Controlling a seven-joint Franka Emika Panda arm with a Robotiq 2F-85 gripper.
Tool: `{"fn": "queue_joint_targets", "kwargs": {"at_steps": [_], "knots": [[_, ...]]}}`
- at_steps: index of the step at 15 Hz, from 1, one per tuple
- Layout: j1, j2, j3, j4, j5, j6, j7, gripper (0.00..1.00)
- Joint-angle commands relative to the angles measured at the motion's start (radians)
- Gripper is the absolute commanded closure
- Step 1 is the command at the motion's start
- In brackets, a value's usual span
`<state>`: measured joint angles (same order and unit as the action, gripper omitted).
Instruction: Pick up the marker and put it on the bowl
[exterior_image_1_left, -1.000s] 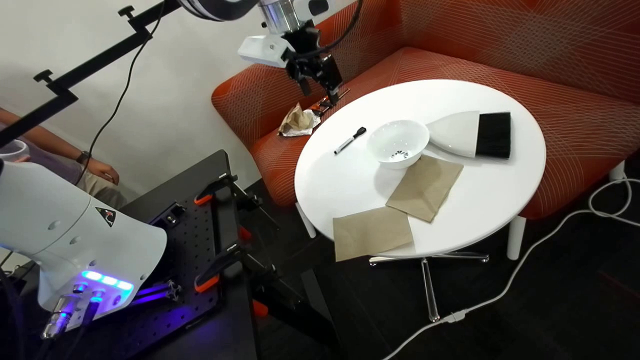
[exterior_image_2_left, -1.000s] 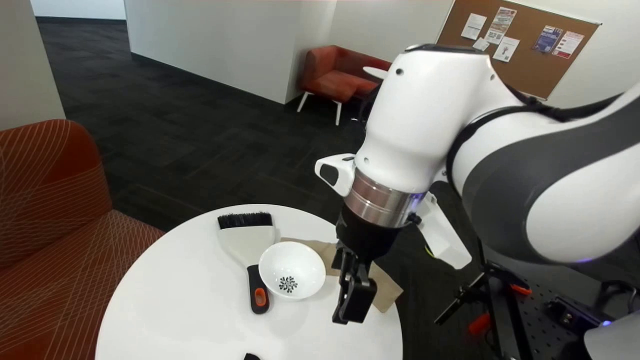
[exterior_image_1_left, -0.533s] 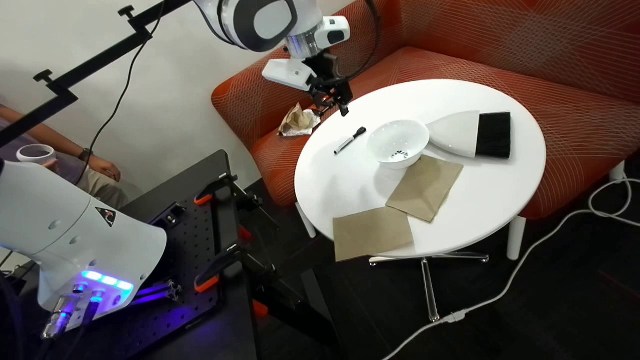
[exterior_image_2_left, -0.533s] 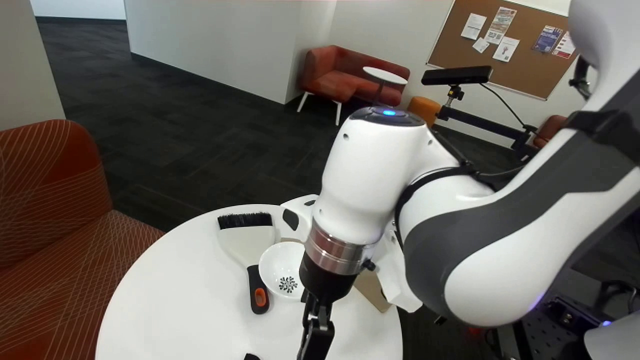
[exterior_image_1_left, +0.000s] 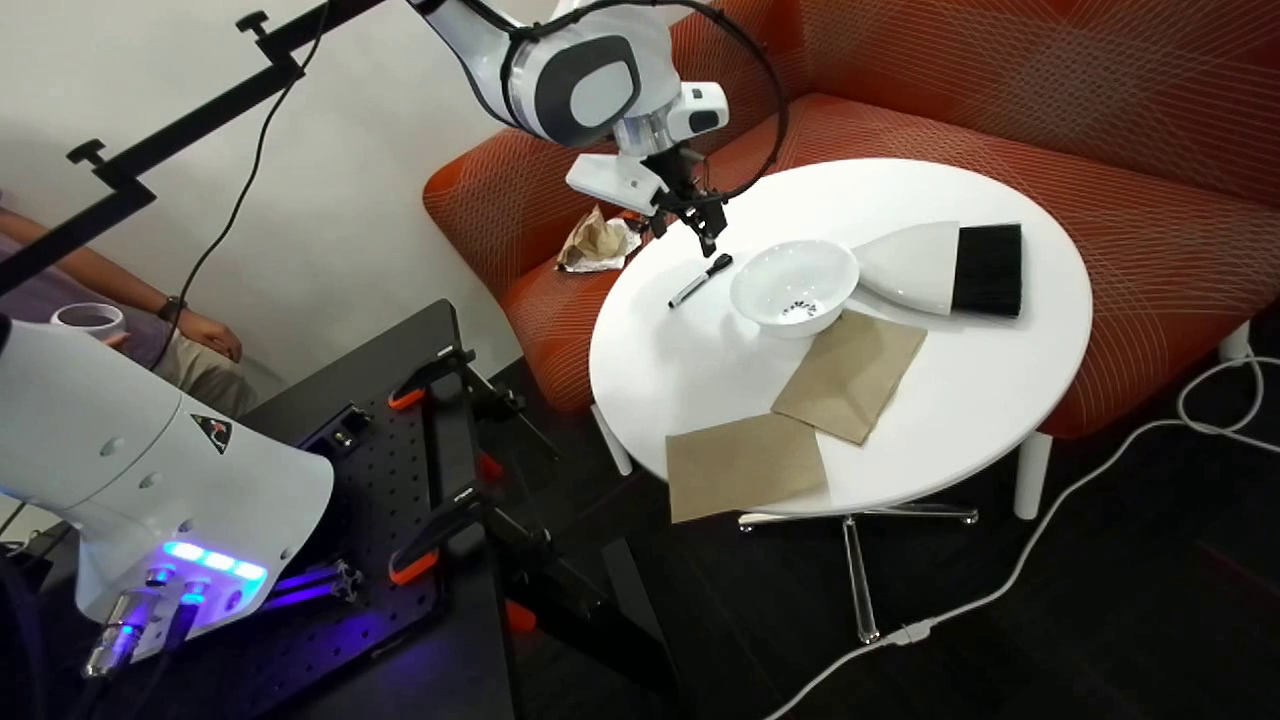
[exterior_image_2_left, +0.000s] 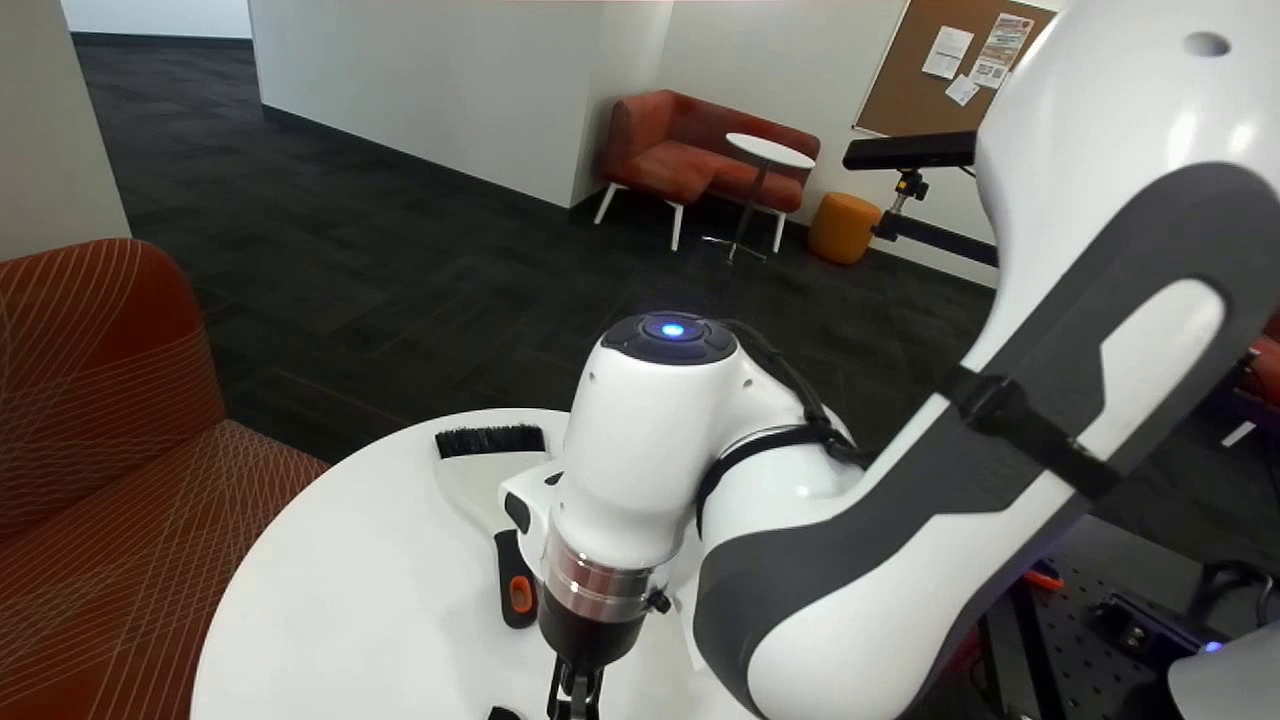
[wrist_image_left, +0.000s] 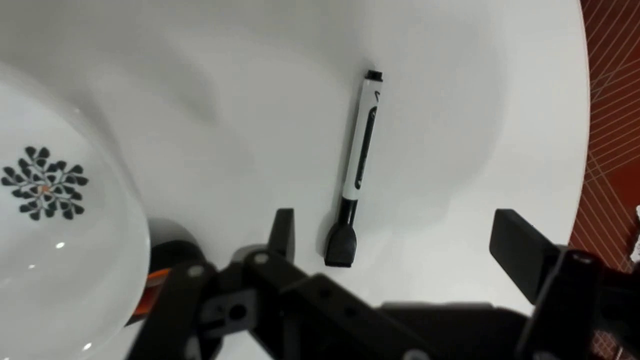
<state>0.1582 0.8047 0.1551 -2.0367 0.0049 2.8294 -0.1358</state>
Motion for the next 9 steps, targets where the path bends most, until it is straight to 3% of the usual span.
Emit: {"fn": "queue_joint_targets", "kwargs": {"at_steps": [1, 9], "knots": [[0.030, 0.064, -0.025, 0.069, -0.019, -0.008, 0.055, 0.00], [0.039, 0.129, -0.033, 0.132, -0.017, -0.013, 0.068, 0.00]]}}
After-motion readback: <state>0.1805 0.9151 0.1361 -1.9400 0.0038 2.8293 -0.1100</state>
